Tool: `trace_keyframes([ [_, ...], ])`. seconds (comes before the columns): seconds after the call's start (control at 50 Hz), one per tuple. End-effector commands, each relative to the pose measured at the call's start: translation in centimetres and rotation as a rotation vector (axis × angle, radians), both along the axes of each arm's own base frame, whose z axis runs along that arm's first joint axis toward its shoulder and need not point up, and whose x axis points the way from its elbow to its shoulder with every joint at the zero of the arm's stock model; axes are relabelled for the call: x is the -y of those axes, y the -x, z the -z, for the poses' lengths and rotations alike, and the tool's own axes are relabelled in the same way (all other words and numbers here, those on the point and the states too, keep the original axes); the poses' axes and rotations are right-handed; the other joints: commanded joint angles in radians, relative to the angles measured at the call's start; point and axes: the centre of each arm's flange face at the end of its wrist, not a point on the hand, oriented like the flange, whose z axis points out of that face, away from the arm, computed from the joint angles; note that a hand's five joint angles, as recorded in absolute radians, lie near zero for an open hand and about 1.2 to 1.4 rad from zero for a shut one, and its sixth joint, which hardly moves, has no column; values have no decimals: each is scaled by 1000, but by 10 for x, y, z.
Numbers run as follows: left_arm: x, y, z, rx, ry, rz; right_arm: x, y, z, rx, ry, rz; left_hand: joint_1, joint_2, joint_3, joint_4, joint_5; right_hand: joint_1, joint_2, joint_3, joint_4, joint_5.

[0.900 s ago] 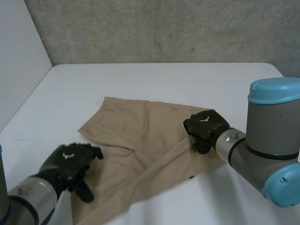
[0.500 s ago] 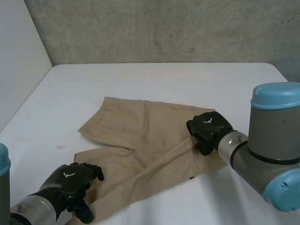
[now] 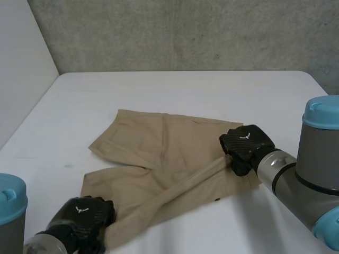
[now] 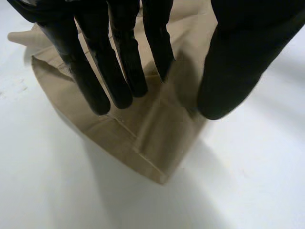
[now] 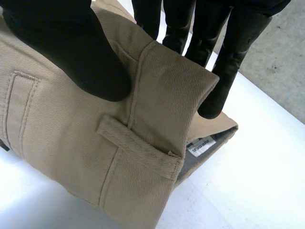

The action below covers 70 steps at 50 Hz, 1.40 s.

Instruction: Fold the shorts.

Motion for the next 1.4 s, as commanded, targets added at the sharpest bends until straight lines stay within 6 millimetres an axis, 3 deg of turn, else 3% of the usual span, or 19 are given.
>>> trace_keyframes([
  [0.02, -4, 1, -1, -3, 4, 9, -1, -1, 1, -3, 2, -6, -55, -66, -66, -75, -79, 421, 219, 213, 204, 220],
  [0.18, -2, 0, 2, 5, -5, 6, 1, -1, 2, -3, 3, -2, -11, -22, -22, -31, -35, 421, 219, 213, 204, 220],
  [0.26, 3, 2, 4, -2, 14, 2, 1, -1, 2, -5, 4, 0, 498, 487, 486, 478, 474, 421, 219, 213, 204, 220],
  [0.36, 9, 4, -2, -18, 65, 3, -2, 1, 3, -13, -6, -8, 499, 489, 488, 479, 476, 421, 219, 213, 204, 220],
  [0.4, 10, 5, -11, -17, 105, 19, -12, 4, 1, -61, -12, -33, 499, 489, 488, 479, 476, 421, 219, 213, 204, 220],
  [0.46, 8, 1, -51, -18, 265, 61, -23, 11, -10, -102, 24, -53, 499, 489, 488, 479, 476, 421, 219, 213, 204, 220],
  [0.5, 8, -1, -58, -15, 290, 64, -36, 19, -28, -155, 94, -83, 499, 489, 488, 479, 476, 421, 219, 213, 204, 220],
  [0.52, 3, -5, -85, -23, 380, 75, -39, 21, -32, -170, 111, -92, 499, 489, 488, 479, 476, 421, 219, 213, 204, 220],
  [0.58, -4, -9, -105, -37, 431, 79, -57, 32, -55, -224, 187, -115, 499, 489, 488, 479, 476, 421, 219, 213, 204, 220],
  [0.76, -39, -28, -151, -89, 531, 85, -105, 58, -94, -286, 256, -133, 499, 489, 488, 479, 476, 421, 219, 213, 204, 220],
  [0.9, -57, -38, -178, -141, 623, 79, -120, 65, -117, -258, 338, -121, 499, 489, 488, 479, 476, 421, 219, 213, 204, 220],
  [1.02, -55, -36, -168, -126, 590, 88, -121, 65, -111, -263, 320, -128, 499, 489, 488, 479, 476, 421, 219, 213, 204, 220],
  [1.08, -45, -30, -144, -79, 500, 94, -115, 64, -95, -289, 271, -135, 499, 489, 488, 479, 476, 421, 219, 213, 204, 220],
  [1.12, -41, -28, -138, -70, 483, 96, -107, 64, -86, -303, 241, -126, 499, 489, 488, 479, 476, 421, 219, 213, 204, 220],
  [1.16, -24, -18, -121, -53, 452, 99, -93, 62, -73, -319, 198, -114, 499, 489, 488, 479, 476, 421, 219, 213, 204, 220],
  [1.3, 17, 4, -103, -61, 473, 92, -58, 48, -45, -336, 158, -122, 499, 489, 488, 479, 476, 421, 219, 213, 204, 220],
  [1.32, 39, 15, -97, -69, 491, 89, -58, 48, -45, -336, 158, -122, 499, 489, 488, 479, 476, 421, 219, 213, 204, 220],
  [1.36, 47, 19, -96, -73, 502, 91, -37, 39, -34, -339, 159, -123, 499, 489, 488, 479, 476, 421, 219, 213, 204, 220],
  [1.4, 76, 36, -87, -61, 522, 111, -25, 34, -28, -342, 159, -123, 499, 489, 488, 479, 476, 421, 219, 213, 204, 220],
])
